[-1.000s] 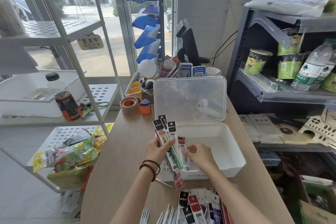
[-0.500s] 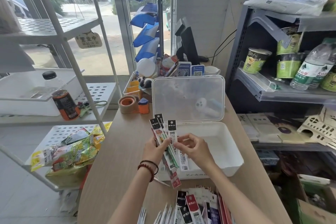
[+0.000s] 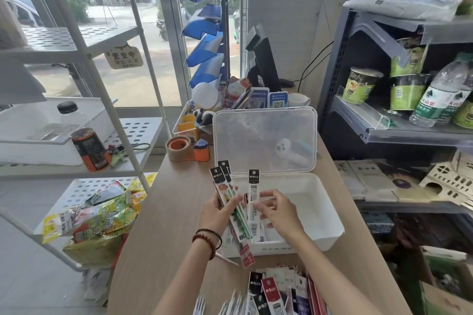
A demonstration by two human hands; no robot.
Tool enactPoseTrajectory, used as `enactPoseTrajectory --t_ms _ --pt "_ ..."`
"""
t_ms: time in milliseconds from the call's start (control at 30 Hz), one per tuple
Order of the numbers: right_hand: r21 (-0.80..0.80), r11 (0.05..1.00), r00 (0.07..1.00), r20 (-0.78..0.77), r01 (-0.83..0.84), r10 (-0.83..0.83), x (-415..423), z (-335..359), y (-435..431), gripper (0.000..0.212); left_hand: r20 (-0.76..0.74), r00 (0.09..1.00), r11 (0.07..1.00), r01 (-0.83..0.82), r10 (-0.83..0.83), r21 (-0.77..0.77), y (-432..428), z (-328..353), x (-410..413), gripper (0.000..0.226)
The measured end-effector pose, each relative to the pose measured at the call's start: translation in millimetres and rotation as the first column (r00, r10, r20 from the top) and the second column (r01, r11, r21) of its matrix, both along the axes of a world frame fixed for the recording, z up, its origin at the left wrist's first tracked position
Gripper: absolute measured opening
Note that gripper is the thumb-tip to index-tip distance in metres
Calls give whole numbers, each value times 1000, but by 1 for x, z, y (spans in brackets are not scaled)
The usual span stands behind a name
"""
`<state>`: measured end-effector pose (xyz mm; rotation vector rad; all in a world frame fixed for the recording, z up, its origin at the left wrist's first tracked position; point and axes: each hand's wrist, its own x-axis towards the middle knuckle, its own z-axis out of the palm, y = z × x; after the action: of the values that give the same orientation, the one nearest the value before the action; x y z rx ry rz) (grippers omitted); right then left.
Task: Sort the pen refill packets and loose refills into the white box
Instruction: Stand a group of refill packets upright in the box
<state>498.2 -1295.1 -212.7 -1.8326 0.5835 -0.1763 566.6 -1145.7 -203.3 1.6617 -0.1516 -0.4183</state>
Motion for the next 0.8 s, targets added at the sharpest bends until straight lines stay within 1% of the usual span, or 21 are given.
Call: enactPoseTrajectory --t_ms 67,167,267,400,500,600,667,800 --pt "-85 995 996 -72 -51 44 3 -5 1 29 0 1000 1000 -1 1 -8 0 -1 1 19" --pt "-208 974 984 -165 -95 61 6 -11 1 38 -19 1000 999 -5 4 -39 0 -2 3 14" --pt "-266 954 971 -226 -138 77 7 -10 2 46 -25 1000 999 -5 4 -54 0 -2 3 11" --pt "-352 920 957 -283 -170 69 7 -9 5 55 -24 1000 1000 2 -2 -31 1 -4 4 15" --pt "-379 909 950 -309 -175 54 7 -9 4 63 -27 1000 999 7 -8 -37 0 -5 5 12" --pt "-380 908 947 -318 -176 50 8 -12 4 59 -15 1000 999 15 -15 -30 0 -5 4 9" --pt "-355 923 957 -288 -146 41 8 -16 2 51 -7 1000 999 20 -20 -29 0 -5 5 10" --pt "-287 956 991 -130 -64 28 6 -18 0 29 -57 998 998 24 -27 -62 0 -7 8 18"
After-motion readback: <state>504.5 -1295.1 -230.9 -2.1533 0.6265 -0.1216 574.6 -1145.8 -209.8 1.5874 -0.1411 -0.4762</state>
